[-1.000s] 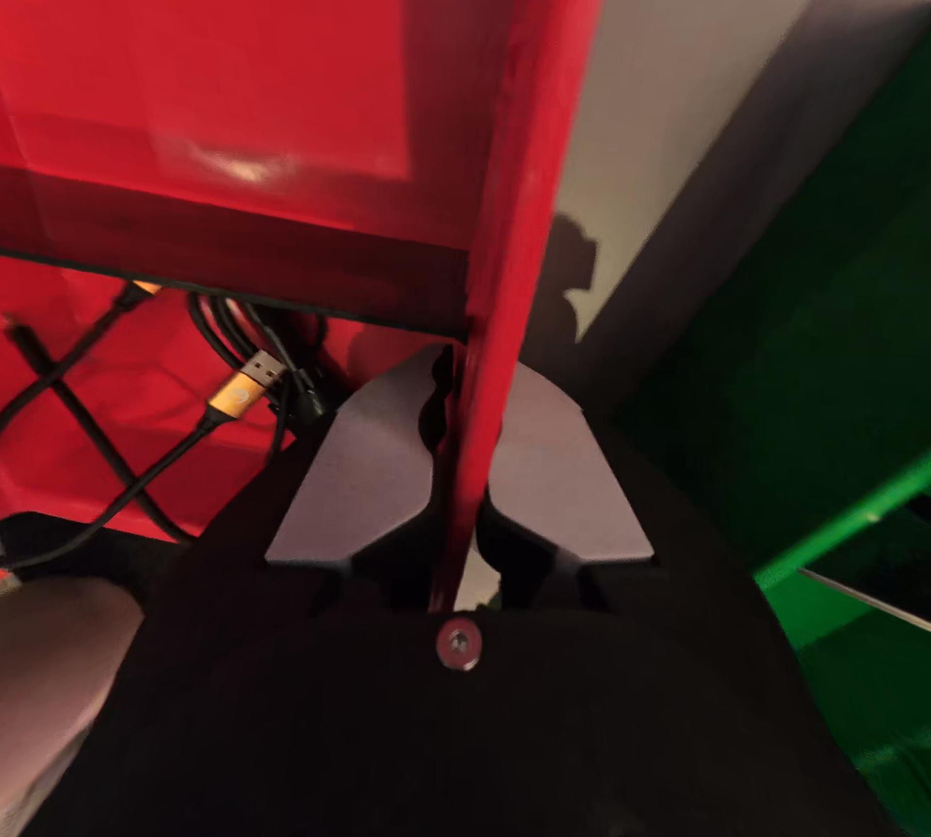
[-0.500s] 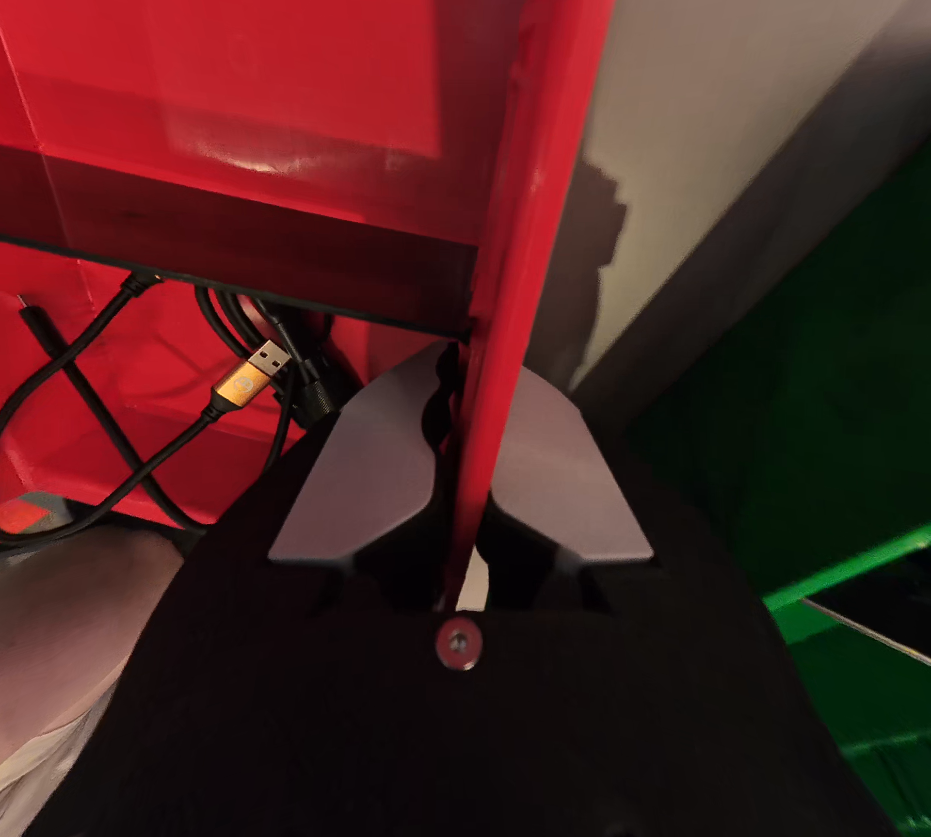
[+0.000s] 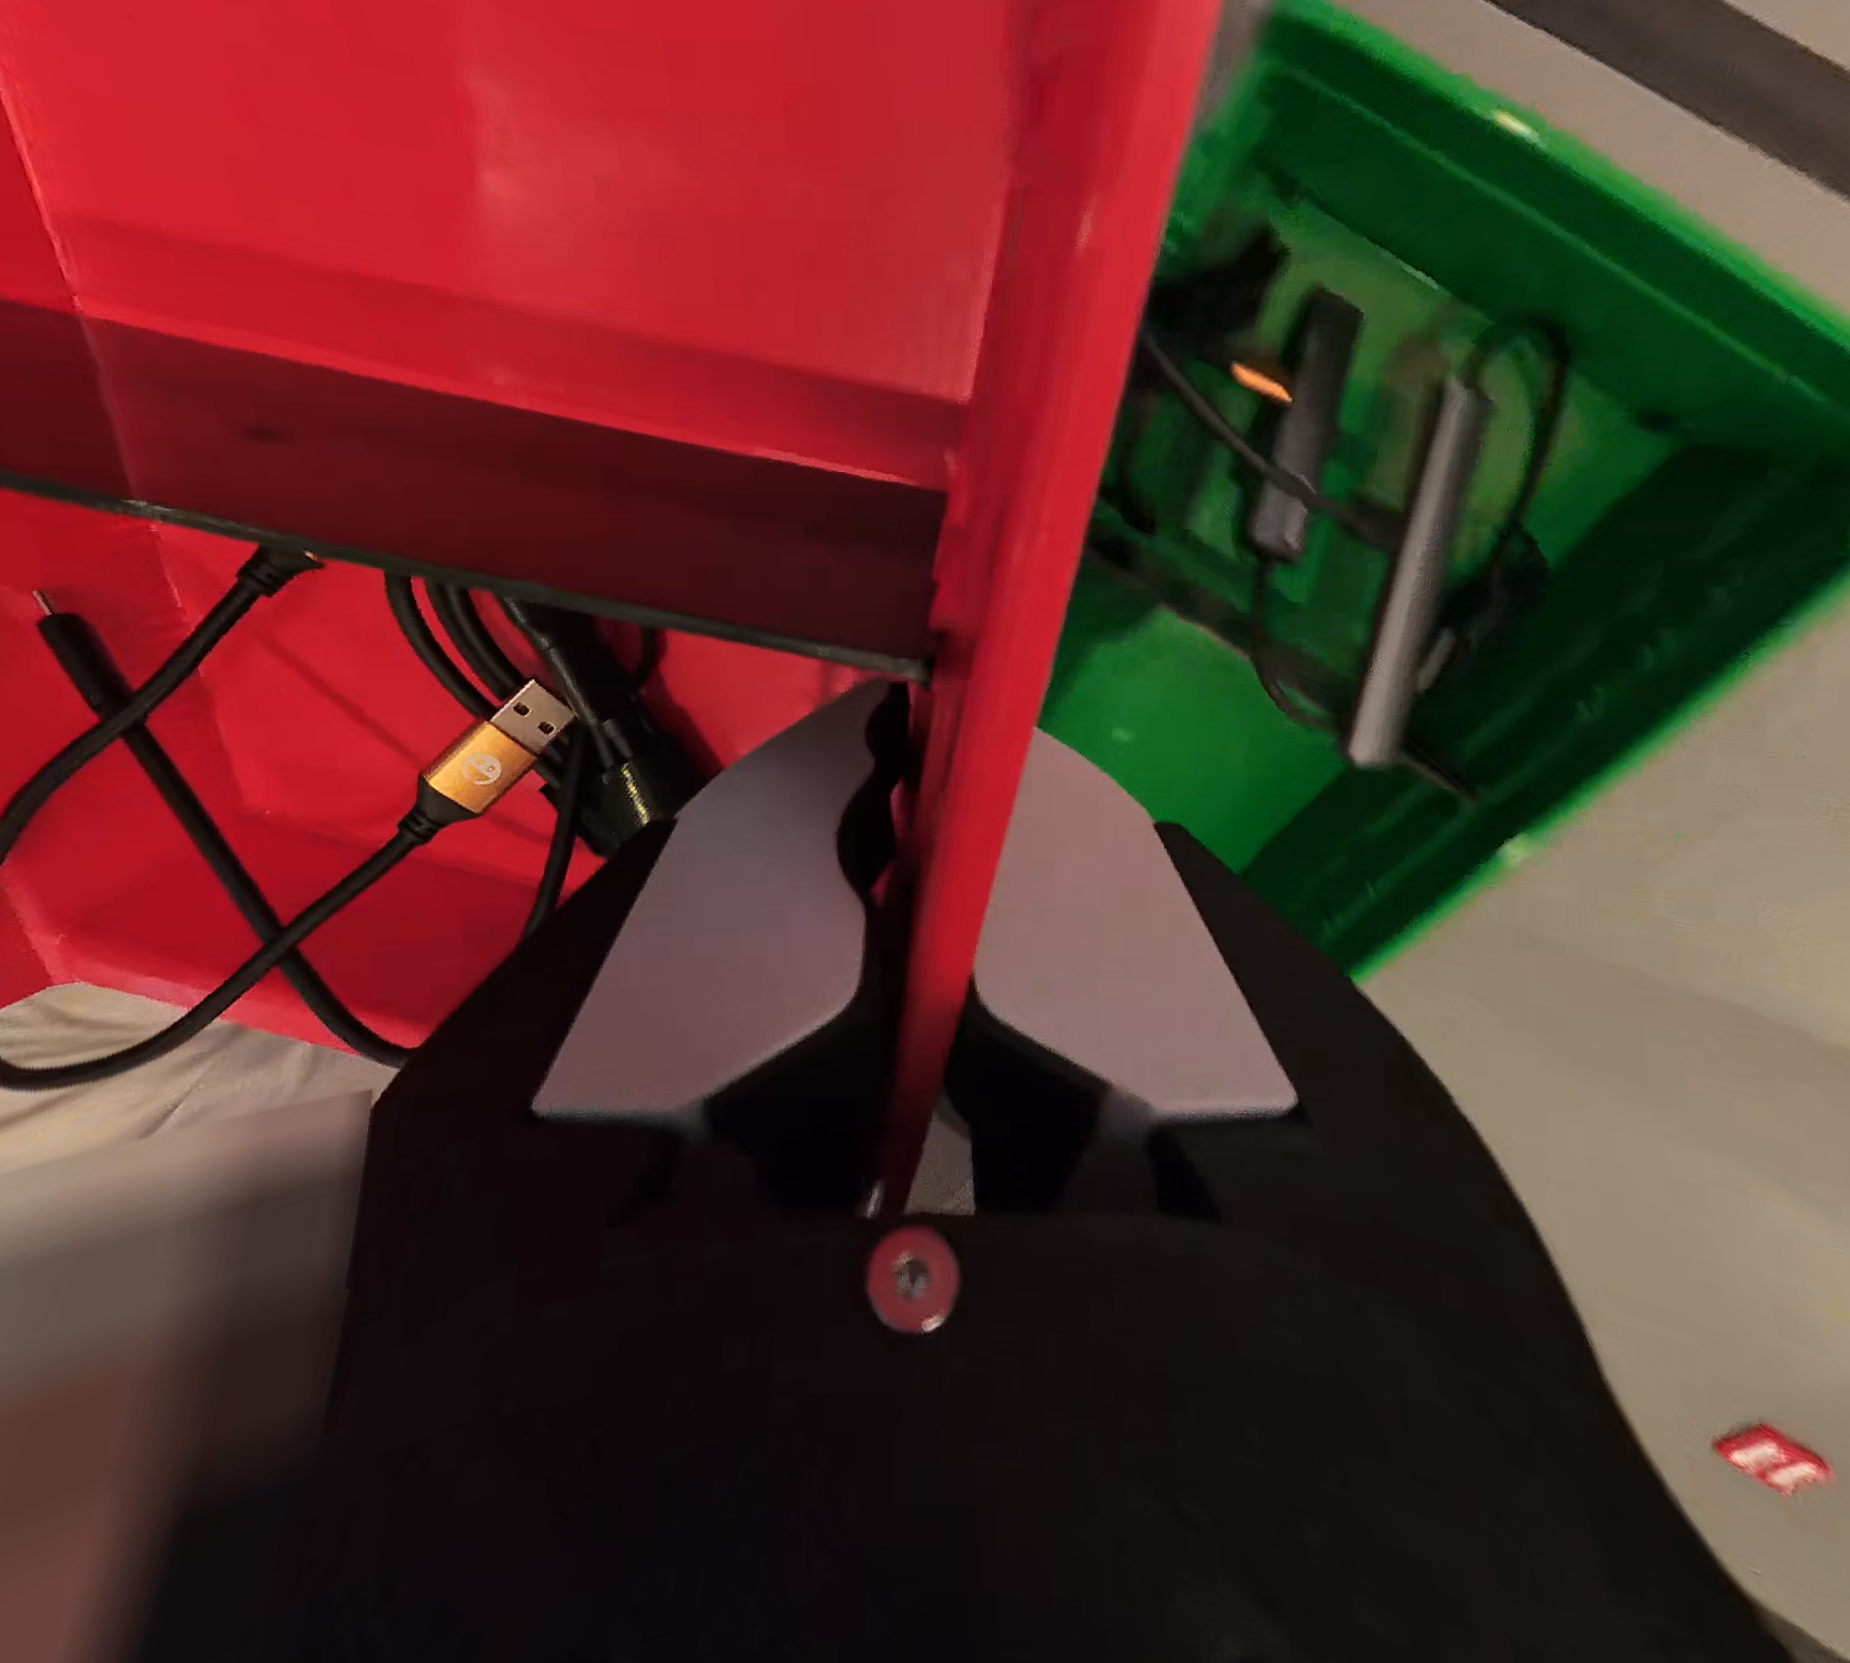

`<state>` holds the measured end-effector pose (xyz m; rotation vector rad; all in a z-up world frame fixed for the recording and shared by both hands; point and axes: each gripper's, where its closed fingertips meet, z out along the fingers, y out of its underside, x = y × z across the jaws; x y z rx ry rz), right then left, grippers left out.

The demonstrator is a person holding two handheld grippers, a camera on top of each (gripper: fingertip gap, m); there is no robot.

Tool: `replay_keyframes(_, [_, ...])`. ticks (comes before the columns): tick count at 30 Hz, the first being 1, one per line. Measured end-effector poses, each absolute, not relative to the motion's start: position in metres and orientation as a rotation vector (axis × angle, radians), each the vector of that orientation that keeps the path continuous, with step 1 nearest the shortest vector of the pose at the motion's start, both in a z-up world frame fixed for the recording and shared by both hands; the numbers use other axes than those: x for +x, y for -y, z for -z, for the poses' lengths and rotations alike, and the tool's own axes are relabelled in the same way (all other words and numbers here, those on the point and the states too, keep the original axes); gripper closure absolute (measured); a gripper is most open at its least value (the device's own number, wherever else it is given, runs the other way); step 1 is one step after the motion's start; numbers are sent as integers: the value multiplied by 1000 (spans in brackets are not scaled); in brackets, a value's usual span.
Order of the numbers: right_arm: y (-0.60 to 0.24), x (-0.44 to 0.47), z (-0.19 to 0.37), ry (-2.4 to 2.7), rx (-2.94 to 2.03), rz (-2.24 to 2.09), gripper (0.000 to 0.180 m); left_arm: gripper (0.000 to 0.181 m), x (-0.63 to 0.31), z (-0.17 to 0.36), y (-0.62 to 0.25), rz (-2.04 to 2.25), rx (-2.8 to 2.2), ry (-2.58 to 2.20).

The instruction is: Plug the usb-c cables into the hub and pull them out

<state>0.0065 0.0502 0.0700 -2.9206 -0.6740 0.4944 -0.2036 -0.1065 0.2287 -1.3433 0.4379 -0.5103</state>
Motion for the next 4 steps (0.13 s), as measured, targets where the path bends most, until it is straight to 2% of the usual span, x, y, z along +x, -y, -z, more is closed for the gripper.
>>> replay_keyframes(1, [-44, 30, -79, 637, -2922, -508, 174, 100, -198, -223, 106, 525, -1375, -465])
replay_keyframes(4, [-24, 115, -95, 491, -2927, -468, 174, 109, -168, -182, 91, 525, -1588, -623])
